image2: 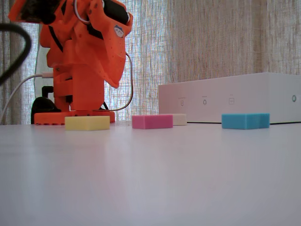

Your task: Grasp the pink cuboid and put it in the bin.

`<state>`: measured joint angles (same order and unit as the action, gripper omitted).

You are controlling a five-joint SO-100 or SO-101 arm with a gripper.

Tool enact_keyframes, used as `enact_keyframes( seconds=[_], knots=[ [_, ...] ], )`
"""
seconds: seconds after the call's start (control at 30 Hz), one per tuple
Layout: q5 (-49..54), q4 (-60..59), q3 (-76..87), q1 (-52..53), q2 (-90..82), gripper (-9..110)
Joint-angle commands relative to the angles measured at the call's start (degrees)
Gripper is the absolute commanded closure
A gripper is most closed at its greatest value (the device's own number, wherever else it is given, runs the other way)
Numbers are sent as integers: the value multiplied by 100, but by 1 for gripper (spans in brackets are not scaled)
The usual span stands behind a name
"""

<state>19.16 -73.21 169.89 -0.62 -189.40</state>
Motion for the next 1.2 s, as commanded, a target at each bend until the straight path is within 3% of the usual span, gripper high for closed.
enact_keyframes(
  seconds=[0.0,0.6,0.7,1.17],
  knots=[
    [79,-26,-26,-70,-18,110],
    [79,0,-26,26,-18,109],
    [299,0,-167,176,132,104],
    [88,-281,-5194,97,3182,82]
  ],
)
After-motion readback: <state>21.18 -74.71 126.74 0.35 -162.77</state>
